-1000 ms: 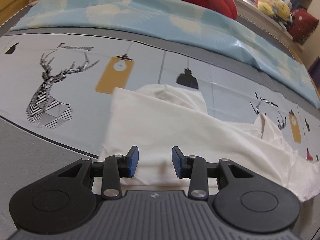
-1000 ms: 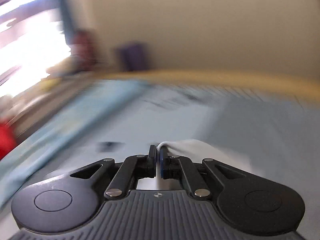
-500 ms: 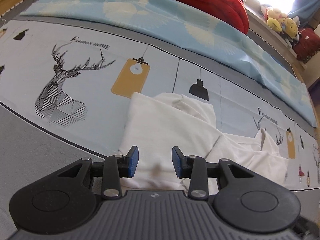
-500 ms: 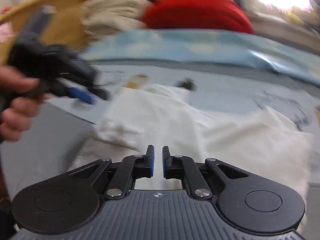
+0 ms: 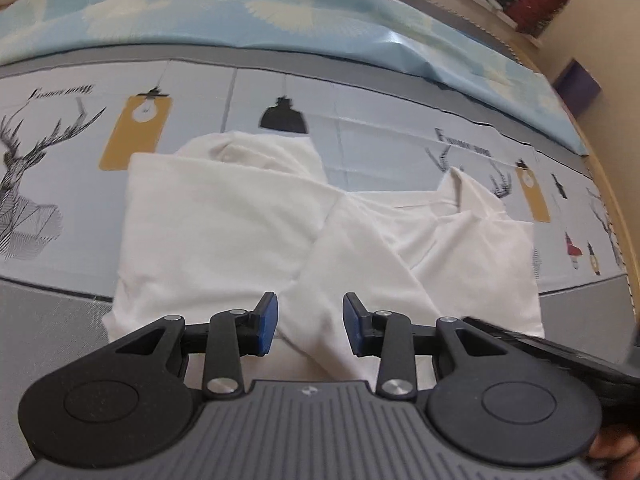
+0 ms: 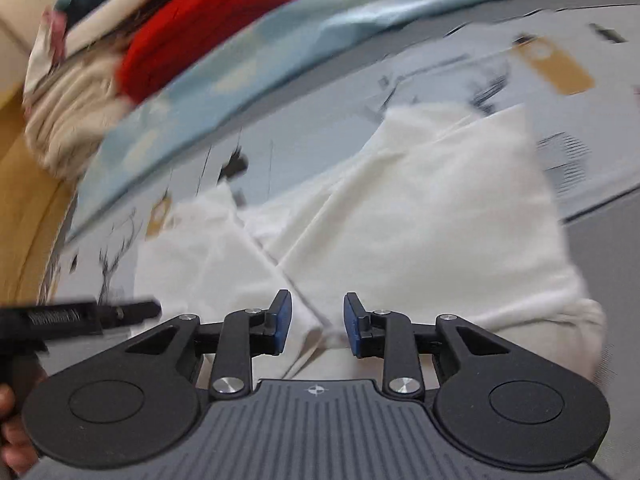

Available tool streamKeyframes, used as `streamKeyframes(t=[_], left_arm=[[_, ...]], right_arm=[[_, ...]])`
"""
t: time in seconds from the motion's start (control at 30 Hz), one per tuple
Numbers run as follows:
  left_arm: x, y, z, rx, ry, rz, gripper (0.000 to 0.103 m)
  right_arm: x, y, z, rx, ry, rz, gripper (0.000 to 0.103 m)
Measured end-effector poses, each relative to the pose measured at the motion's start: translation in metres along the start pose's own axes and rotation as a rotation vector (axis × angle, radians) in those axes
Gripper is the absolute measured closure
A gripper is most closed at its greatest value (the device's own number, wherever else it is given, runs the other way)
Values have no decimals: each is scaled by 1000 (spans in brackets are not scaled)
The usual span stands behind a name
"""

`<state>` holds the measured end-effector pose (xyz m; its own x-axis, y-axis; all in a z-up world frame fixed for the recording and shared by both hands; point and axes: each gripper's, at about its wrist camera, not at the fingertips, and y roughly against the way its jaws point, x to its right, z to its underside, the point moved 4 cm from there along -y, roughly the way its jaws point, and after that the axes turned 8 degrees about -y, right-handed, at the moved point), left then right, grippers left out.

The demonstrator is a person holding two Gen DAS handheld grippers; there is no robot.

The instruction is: Fold small clothes

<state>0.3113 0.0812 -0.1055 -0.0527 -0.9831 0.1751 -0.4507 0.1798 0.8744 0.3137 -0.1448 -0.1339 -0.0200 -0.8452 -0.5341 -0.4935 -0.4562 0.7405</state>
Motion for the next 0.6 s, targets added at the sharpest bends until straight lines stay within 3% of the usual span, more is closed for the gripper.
streamKeyframes(t=[0.1,0.2,0.33,0.4,0.5,0.57,0.6], left_arm=[[11,-2,5,-14,-82,47,64],[29,-7,11,-26,-176,124,63],[51,-5,15,0,-236,224,56],[59,-1,13,42,-249,231,56],[60,3,9,81,-240,219,58],[58,5,7,101,-245,181,69],[56,6,5,104,-245,154,92]], right_arm=[[2,-22,5,-36,-24,7,72],[1,-33,4,-91,-101,-75,100],[-14,-18,-10,-74,-225,-315,100],[-19,-10,-16,-59,-285,-413,100],[-27,-9,-19,-72,-307,-492,100],[-32,-13,-20,-99,-318,-523,100],[-36,-15,-21,-106,-314,-531,100]])
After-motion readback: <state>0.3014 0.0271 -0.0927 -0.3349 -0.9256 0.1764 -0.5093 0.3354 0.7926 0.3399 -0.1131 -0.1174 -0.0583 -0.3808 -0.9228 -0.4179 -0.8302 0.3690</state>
